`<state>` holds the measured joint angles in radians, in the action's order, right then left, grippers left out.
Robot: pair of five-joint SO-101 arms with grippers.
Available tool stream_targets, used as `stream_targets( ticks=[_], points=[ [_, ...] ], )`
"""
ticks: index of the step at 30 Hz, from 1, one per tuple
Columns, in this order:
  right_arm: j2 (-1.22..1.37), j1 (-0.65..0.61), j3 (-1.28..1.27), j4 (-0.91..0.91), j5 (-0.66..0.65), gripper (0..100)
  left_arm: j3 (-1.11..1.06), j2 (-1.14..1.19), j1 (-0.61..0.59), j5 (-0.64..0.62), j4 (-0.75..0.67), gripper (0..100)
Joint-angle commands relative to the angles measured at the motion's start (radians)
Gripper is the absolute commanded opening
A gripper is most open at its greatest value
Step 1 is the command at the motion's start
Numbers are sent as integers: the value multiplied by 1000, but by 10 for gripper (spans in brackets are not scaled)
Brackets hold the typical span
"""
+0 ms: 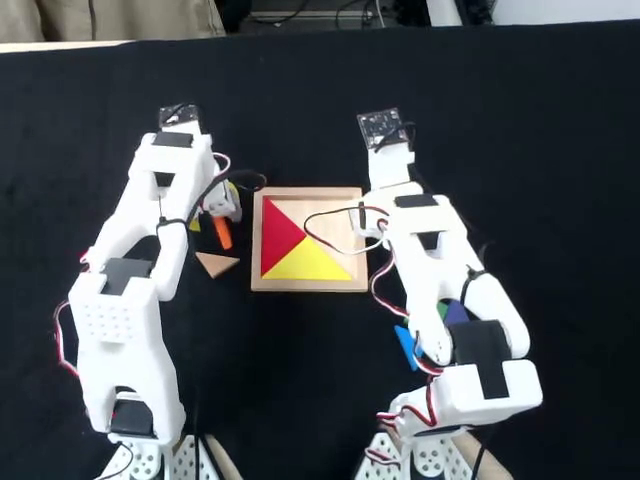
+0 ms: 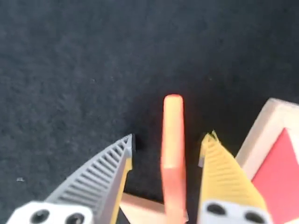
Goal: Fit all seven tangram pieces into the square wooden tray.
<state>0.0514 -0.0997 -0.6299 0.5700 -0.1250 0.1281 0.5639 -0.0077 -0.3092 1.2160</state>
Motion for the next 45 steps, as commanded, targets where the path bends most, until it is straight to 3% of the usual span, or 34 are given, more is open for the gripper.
stream_targets(
  ticks=[1, 19, 25, 33, 40, 45],
  points=[
    [-45, 14, 5, -14, -2, 11, 15, -12, 19, -2, -6, 235],
    [-45, 14, 5, -14, -2, 11, 41, -12, 79, -35, -11, 226],
    [-45, 14, 7, -14, -2, 11, 45, -18, 70, -38, -5, 101],
    [-45, 14, 10, -15, -2, 11, 36, -158, 70, -38, 98, 113],
    [-51, 21, 10, -15, -2, 11, -105, -278, 84, -37, 38, 112],
    [-54, 58, 24, -15, -25, 11, -180, -439, 170, -37, 110, 112]
  ],
)
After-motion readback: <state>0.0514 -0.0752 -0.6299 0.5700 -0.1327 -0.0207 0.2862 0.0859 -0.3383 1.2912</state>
